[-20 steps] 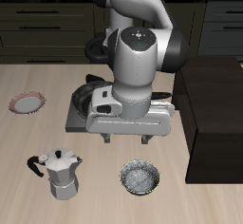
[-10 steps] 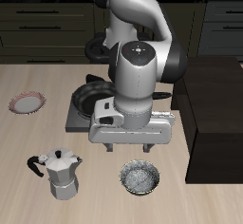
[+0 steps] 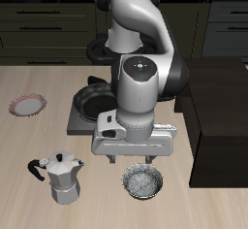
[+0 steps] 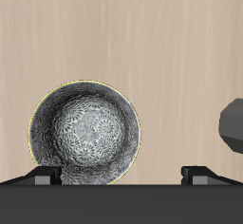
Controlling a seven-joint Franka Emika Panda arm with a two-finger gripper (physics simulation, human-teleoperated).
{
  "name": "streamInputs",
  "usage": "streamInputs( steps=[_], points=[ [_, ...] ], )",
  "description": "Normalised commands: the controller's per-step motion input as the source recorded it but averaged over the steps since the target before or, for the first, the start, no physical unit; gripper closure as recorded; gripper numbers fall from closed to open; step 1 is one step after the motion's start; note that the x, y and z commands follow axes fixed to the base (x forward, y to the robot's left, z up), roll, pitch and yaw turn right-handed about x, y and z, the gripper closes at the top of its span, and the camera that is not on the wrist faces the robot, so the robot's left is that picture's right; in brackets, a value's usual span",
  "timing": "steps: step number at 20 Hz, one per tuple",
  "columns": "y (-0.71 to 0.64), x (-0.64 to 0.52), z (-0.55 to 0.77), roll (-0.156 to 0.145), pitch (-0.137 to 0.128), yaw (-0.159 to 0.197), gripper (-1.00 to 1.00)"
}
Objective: Place the bowl on the plate
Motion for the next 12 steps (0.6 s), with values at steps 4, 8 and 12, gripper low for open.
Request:
streamInputs(
  steps=[4,8,12],
  points=[
    [0.0,-0.04,-0.2,-0.004,0.026,0.01,-1.0],
    [-0.04,-0.02,-0.16,0.004,0.024,-0.018,-1.0],
    [-0.06,0.0,-0.25,-0.004,0.034,-0.012,-1.0]
  ],
)
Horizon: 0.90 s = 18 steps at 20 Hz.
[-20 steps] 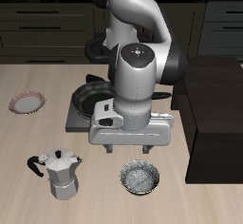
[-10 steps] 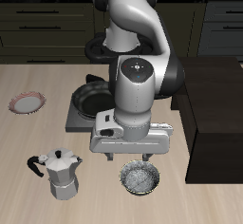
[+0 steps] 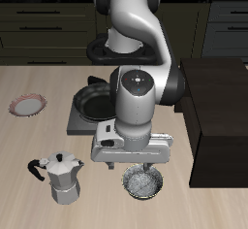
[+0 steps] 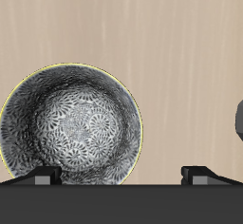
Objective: Place the bowl on the plate
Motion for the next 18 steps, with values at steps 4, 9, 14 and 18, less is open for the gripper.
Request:
streamInputs(
  steps=[4,9,14,18],
  points=[
    [0.01,-0.02,-0.15,0.011,0.012,0.012,-1.0],
    [-0.01,-0.01,-0.16,0.006,0.015,0.003,-1.0],
    [0.01,0.01,-0.14,0.007,0.016,0.007,-1.0],
    [0.03,0.0,-0.12,0.007,0.017,-0.001,-1.0]
  ],
)
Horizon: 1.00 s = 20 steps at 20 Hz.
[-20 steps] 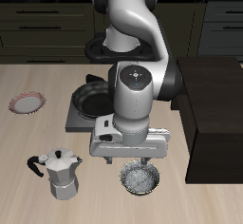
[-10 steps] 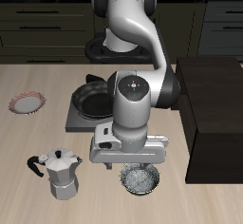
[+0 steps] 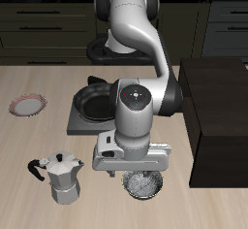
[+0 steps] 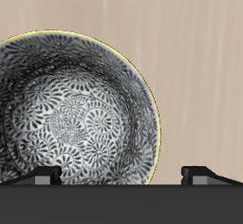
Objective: Place the bowl on the plate
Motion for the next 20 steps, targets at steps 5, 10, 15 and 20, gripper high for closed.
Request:
streamInputs(
  steps=[5,10,15,20],
  points=[
    [-0.01,-0.01,-0.1,-0.003,0.013,-0.007,-1.0],
    [-0.03,-0.01,-0.16,0.001,0.028,-0.009,-1.0],
    [-0.05,-0.01,-0.23,0.015,0.05,-0.033,-1.0],
    [-0.04,-0.02,-0.12,0.009,0.03,-0.017,1.0]
  ],
)
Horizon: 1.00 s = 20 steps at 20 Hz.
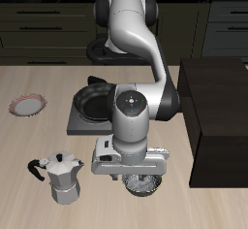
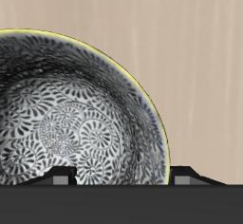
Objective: Place the bowl on the plate
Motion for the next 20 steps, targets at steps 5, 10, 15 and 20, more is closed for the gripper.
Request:
streamInputs(
  steps=[5,10,15,20],
  points=[
    [0.02,-0.05,0.12,0.005,-0.029,0.007,1.0],
    [0.09,0.04,0.28,-0.001,-0.048,0.014,1.0],
    [0.19,-0.06,0.2,0.028,-0.038,0.02,1.0],
    [0.01,-0.05,0.19,0.006,-0.027,0.007,1.0]
  ],
)
